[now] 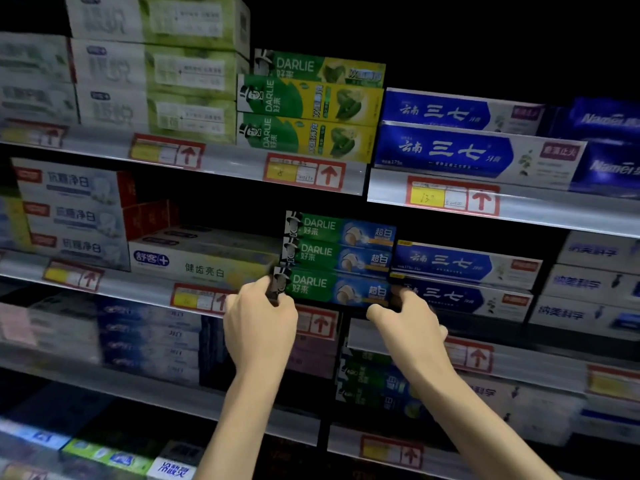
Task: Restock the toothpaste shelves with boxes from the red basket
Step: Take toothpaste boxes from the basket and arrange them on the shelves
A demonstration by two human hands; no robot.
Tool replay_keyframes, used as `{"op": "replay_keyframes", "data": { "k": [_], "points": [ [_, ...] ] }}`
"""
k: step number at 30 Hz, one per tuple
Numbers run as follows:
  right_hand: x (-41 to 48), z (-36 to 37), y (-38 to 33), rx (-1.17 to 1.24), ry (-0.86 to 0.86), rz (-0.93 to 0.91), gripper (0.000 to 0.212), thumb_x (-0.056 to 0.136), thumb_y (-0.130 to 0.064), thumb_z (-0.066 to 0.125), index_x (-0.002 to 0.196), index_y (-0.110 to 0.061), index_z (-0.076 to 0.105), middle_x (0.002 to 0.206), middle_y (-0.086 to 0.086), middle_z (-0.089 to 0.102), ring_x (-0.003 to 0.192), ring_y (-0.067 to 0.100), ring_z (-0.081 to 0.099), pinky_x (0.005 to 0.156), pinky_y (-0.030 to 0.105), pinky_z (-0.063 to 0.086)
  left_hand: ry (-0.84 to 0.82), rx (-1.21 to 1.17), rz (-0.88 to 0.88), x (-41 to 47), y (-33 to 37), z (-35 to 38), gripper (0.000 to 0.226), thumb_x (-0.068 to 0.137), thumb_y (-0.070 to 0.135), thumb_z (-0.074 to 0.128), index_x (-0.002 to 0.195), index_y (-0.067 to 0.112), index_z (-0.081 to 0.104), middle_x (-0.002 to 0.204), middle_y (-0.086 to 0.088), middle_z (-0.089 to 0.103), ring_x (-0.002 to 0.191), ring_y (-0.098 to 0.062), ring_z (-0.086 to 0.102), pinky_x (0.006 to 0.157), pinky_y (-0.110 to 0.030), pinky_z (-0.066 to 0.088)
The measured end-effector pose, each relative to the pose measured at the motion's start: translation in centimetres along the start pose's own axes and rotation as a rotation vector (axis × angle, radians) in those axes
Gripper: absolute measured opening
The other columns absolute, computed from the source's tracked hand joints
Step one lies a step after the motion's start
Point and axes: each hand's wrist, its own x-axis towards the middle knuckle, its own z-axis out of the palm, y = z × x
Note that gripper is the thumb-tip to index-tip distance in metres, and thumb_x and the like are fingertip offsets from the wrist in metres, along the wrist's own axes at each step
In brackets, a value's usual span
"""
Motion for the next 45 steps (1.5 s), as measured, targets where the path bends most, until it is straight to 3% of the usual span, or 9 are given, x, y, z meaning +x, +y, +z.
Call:
{"op": "replay_keyframes", "data": {
  "k": [8, 12, 18, 24, 31, 34, 38, 42, 45],
  "points": [
    [-0.6, -0.2, -0.1, -0.037, -0.023, 0.017, 0.058, 0.095, -0.033, 0.057, 0.144, -0.013, 0.032, 0.106, 0.004, 0.055, 0.107, 0.029, 0.037, 0.109, 0.05, 0.031, -0.022, 0.21, 0.072, -0.5, 0.4, 0.4, 0.05, 0.098, 0.021, 0.052, 0.148, 0.015, 0.051, 0.146, -0.005, 0.052, 0.13, -0.028, 0.042, 0.106, -0.044, 0.041],
    [-0.9, -0.3, -0.6, -0.078, -0.063, 0.028, 0.067, 0.096, -0.034, 0.056, 0.153, -0.016, 0.027, 0.127, 0.01, 0.05, 0.129, 0.035, 0.034, 0.109, 0.048, 0.028, -0.046, 0.206, 0.044, -0.6, 0.6, 0.8, 0.049, 0.099, 0.02, 0.051, 0.147, 0.013, 0.052, 0.146, -0.01, 0.045, 0.13, -0.032, 0.037, 0.108, -0.045, 0.036],
    [-0.9, 0.1, -0.7, -0.077, -0.064, 0.041, 0.066, 0.094, -0.035, 0.057, 0.151, -0.017, 0.029, 0.14, 0.013, 0.05, 0.137, 0.036, 0.031, 0.105, 0.046, 0.027, -0.053, 0.162, 0.029, -0.9, 0.7, 1.0, 0.042, 0.096, 0.017, 0.056, 0.137, 0.008, 0.058, 0.113, -0.002, 0.028, 0.113, -0.033, 0.042, 0.102, -0.045, 0.037],
    [-1.1, 0.2, -0.4, -0.025, -0.064, 0.048, 0.07, 0.094, -0.032, 0.059, 0.154, -0.016, 0.027, 0.145, 0.013, 0.048, 0.142, 0.037, 0.028, 0.11, 0.049, 0.026, -0.139, 0.165, 0.011, -0.9, 1.1, 0.9, 0.052, 0.1, 0.027, 0.05, 0.15, 0.011, 0.045, 0.145, -0.009, 0.048, 0.133, -0.029, 0.041, 0.111, -0.045, 0.031],
    [-1.7, 0.0, 0.0, 0.092, -0.069, 0.025, 0.078, 0.095, -0.028, 0.06, 0.16, -0.017, 0.018, 0.154, 0.015, 0.039, 0.145, 0.039, 0.022, 0.106, 0.05, 0.032, -0.149, 0.021, -0.039, -0.6, 1.1, 0.7, 0.058, 0.102, 0.033, 0.052, 0.154, 0.012, 0.041, 0.147, -0.007, 0.051, 0.134, -0.031, 0.045, 0.116, -0.049, 0.024],
    [-2.4, -0.3, 1.0, 0.198, -0.027, -0.051, 0.078, 0.095, -0.027, 0.061, 0.16, -0.026, 0.018, 0.159, 0.008, 0.034, 0.146, 0.035, 0.024, 0.095, 0.044, 0.032, -0.124, -0.163, -0.032, -1.4, 0.9, 0.6, 0.055, 0.096, 0.038, 0.055, 0.148, 0.019, 0.051, 0.126, 0.003, 0.062, 0.116, -0.027, 0.059, 0.113, -0.053, 0.038],
    [-4.0, -2.4, 2.8, 0.407, 0.021, -0.213, 0.07, 0.095, -0.025, 0.068, 0.154, -0.04, 0.033, 0.154, -0.014, 0.043, 0.142, 0.01, 0.038, 0.109, 0.036, 0.037, -0.283, -0.64, -0.028, -4.1, 2.7, -0.2, 0.039, 0.102, 0.029, 0.058, 0.142, 0.027, 0.058, 0.117, 0.019, 0.063, 0.108, -0.002, 0.059, 0.084, -0.017, 0.043],
    [-5.9, -5.5, 4.0, 0.638, -0.075, -0.225, 0.065, 0.079, -0.049, 0.072, 0.141, -0.045, 0.051, 0.137, -0.018, 0.061, 0.127, -0.002, 0.055, 0.095, 0.021, 0.044, -0.526, -1.018, -0.065, -7.9, 3.9, -0.8, 0.047, 0.094, 0.042, 0.053, 0.139, 0.029, 0.061, 0.131, 0.004, 0.069, 0.123, -0.016, 0.063, 0.1, -0.037, 0.046],
    [-7.3, -7.5, 5.3, 0.703, -0.098, -0.19, 0.069, 0.073, -0.054, 0.072, 0.138, -0.043, 0.055, 0.132, -0.016, 0.066, 0.116, -0.008, 0.062, 0.087, 0.02, 0.047, -0.556, -1.108, -0.082, -10.6, 3.9, -0.7, 0.055, 0.089, 0.043, 0.05, 0.14, 0.023, 0.06, 0.133, -0.003, 0.069, 0.126, -0.021, 0.063, 0.109, -0.048, 0.044]
  ]
}}
